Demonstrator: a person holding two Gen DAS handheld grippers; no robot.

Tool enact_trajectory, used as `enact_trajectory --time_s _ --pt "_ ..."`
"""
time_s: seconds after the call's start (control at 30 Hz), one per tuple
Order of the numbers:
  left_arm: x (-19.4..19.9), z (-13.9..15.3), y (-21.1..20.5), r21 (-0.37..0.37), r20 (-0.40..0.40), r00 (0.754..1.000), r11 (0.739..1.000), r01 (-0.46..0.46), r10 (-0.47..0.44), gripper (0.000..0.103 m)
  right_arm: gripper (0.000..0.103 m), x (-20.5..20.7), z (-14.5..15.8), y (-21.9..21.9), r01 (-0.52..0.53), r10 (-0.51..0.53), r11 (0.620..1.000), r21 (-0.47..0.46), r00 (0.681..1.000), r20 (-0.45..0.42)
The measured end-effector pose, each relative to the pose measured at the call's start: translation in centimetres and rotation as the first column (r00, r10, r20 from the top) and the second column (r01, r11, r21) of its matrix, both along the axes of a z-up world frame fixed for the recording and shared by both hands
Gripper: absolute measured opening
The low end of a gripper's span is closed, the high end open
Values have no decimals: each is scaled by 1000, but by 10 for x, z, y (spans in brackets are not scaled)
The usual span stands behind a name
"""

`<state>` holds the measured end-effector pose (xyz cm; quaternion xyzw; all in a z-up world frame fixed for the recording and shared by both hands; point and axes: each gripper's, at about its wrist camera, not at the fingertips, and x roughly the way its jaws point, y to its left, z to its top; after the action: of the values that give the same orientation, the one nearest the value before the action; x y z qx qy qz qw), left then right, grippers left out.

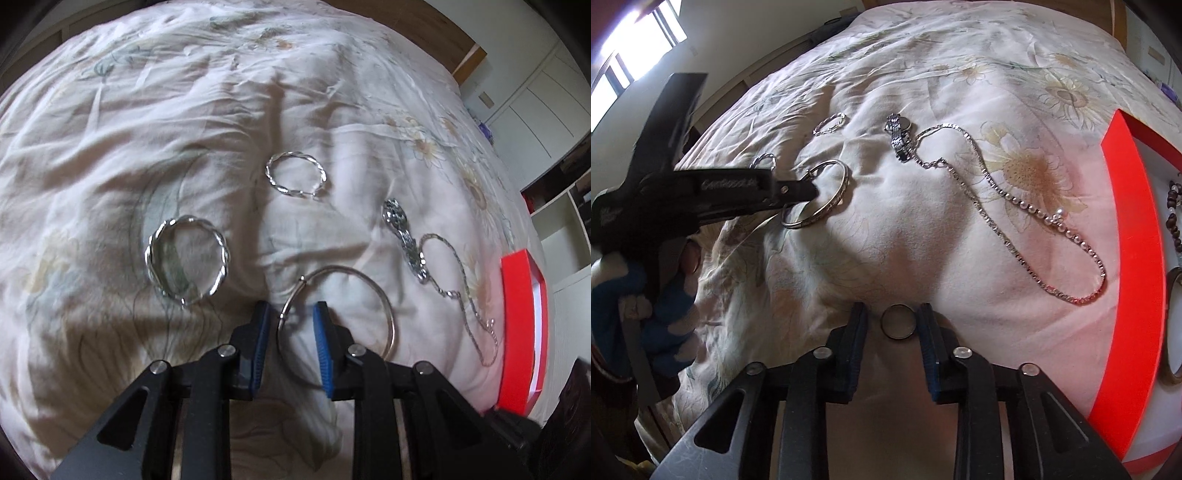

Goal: Organize jewelry
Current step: 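Grasp the plain silver bangle with the left tool while the right tool grasps a silver ring, then carry the silver bangle with the left tool while the right tool carries the ring over the red box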

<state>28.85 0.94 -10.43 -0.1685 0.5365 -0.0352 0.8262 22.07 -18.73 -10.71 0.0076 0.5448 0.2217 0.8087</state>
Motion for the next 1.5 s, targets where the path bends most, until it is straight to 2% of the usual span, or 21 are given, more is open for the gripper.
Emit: enact_trajectory --time_s 0.07,0.17,0.23,0.63,1.07,1.27,1.5 --pt "1 0 0 -13 2 1000 1000 -1 1 19 21 -2 -1 1 -5 5 1000 -2 1000 1" --pt "-3 1 2 -11 6 1000 1000 10 -10 7 21 -4 0 1 -4 4 1000 9 1000 -4" --pt "-7 4 3 -18 11 1000 1000 15 -15 6 20 -7 3 0 -3 3 1000 14 1000 -5" --pt "-61 48 5 20 66 997 999 39 -40 6 20 -42 42 1 -19 17 999 40 999 45" --pt "-125 112 -3 55 170 983 997 56 -65 6 20 -98 107 -14 -8 -5 997 72 985 174" --pt "-148 135 -22 69 205 974 994 86 -98 6 20 -121 129 -35 22 -43 995 93 972 229" --pt "-158 151 -69 102 221 957 980 171 -190 6 20 -139 143 -76 100 -130 987 123 955 265"
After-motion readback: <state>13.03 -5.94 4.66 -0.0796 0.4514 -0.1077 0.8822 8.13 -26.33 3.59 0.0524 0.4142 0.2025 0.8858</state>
